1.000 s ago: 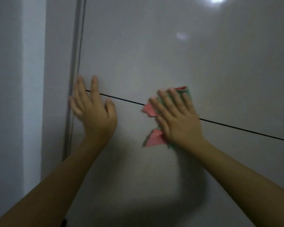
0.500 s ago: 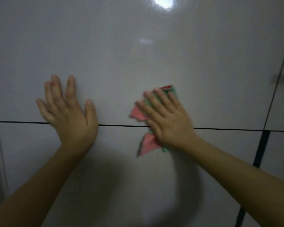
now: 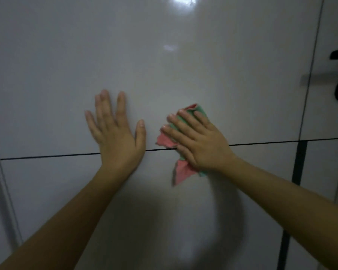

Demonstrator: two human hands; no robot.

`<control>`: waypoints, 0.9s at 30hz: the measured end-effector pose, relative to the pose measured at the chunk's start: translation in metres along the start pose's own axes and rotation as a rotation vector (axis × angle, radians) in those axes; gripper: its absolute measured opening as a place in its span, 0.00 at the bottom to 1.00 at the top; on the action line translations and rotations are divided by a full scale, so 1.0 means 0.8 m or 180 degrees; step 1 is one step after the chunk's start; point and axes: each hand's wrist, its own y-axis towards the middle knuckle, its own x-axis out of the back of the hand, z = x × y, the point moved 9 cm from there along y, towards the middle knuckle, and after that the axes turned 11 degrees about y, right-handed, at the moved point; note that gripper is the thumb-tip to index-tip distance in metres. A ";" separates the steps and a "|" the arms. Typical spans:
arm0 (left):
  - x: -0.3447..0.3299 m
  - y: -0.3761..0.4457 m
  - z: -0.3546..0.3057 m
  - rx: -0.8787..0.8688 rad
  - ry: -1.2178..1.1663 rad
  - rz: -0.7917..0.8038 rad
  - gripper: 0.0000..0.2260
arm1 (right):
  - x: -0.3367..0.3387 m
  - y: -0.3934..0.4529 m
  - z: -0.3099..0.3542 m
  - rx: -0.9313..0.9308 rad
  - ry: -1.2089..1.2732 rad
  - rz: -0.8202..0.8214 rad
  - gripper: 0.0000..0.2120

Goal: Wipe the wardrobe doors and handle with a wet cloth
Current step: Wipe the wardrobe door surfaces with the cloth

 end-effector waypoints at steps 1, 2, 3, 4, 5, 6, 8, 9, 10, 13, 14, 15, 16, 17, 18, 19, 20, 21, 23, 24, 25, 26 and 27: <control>-0.002 0.005 -0.025 -0.0155 -0.0061 0.0018 0.30 | 0.013 -0.017 -0.034 -0.0168 -0.0056 -0.0032 0.24; -0.004 0.012 -0.050 -0.0299 -0.0121 -0.0002 0.29 | 0.029 -0.034 -0.076 -0.0472 -0.0127 -0.0128 0.24; -0.003 0.019 -0.071 -0.0426 -0.0160 -0.0030 0.29 | 0.045 -0.052 -0.117 -0.0830 -0.0179 -0.0223 0.24; -0.002 0.027 -0.095 -0.0588 -0.0207 -0.0101 0.29 | 0.061 -0.072 -0.159 -0.1211 -0.0232 -0.0289 0.25; 0.000 0.035 -0.116 -0.0753 -0.0214 -0.0168 0.29 | 0.074 -0.089 -0.192 -0.1625 -0.0195 -0.0400 0.25; 0.002 0.045 -0.132 -0.0878 -0.0193 -0.0239 0.29 | 0.083 -0.096 -0.213 -0.2078 -0.0143 -0.0600 0.25; 0.002 0.064 -0.175 -0.1102 -0.0160 -0.0302 0.29 | 0.088 -0.111 -0.224 -0.2997 -0.0209 -0.1046 0.26; 0.003 0.070 -0.192 -0.1185 -0.0140 -0.0322 0.29 | 0.080 -0.112 -0.209 -0.3213 -0.0276 -0.1132 0.26; 0.002 0.074 -0.212 -0.1271 -0.0154 -0.0329 0.28 | 0.067 -0.111 -0.186 -0.3123 -0.0300 -0.1066 0.26; -0.012 0.073 -0.262 -0.1540 -0.0079 -0.0305 0.28 | 0.032 -0.121 -0.108 -0.1535 -0.0005 -0.0428 0.25; -0.019 0.072 -0.272 -0.1595 -0.0006 -0.0320 0.28 | 0.035 -0.138 -0.109 -0.1148 -0.0019 -0.0304 0.25; -0.024 0.068 -0.268 -0.1611 0.0109 -0.0351 0.28 | 0.041 -0.151 -0.121 -0.1022 0.0048 -0.0293 0.24; -0.028 0.068 -0.277 -0.1638 0.0137 -0.0425 0.28 | 0.055 -0.171 -0.154 -0.1183 -0.0027 -0.0347 0.23; -0.030 0.067 -0.278 -0.1636 0.0156 -0.0483 0.28 | 0.068 -0.191 -0.188 -0.1514 -0.0100 -0.0478 0.23; -0.029 0.067 -0.278 -0.1632 0.0151 -0.0530 0.28 | 0.080 -0.213 -0.224 -0.1919 -0.0122 -0.0629 0.24; -0.026 0.067 -0.276 -0.1631 0.0160 -0.0560 0.28 | 0.093 -0.237 -0.256 -0.2340 -0.0095 -0.0775 0.24; -0.026 0.067 -0.279 -0.1639 0.0157 -0.0599 0.28 | 0.104 -0.261 -0.280 -0.2738 -0.0030 -0.0934 0.24; -0.024 0.070 -0.278 -0.1641 0.0192 -0.0632 0.28 | 0.110 -0.275 -0.295 -0.3059 0.0095 -0.1119 0.24; -0.024 0.066 -0.280 -0.1629 0.0185 -0.0554 0.28 | 0.109 -0.291 -0.296 -0.3576 0.0205 -0.1419 0.24; -0.025 0.067 -0.279 -0.1615 0.0196 -0.0534 0.28 | 0.103 -0.289 -0.281 -0.3714 0.0132 -0.1506 0.24; -0.025 0.066 -0.280 -0.1595 0.0179 -0.0511 0.28 | 0.095 -0.284 -0.257 -0.3686 0.0036 -0.1455 0.25; -0.026 0.066 -0.280 -0.1597 0.0169 -0.0488 0.28 | 0.082 -0.275 -0.230 -0.3452 -0.0048 -0.1281 0.25; -0.026 0.066 -0.279 -0.1605 0.0168 -0.0461 0.28 | 0.065 -0.269 -0.205 -0.3114 -0.0011 -0.1055 0.24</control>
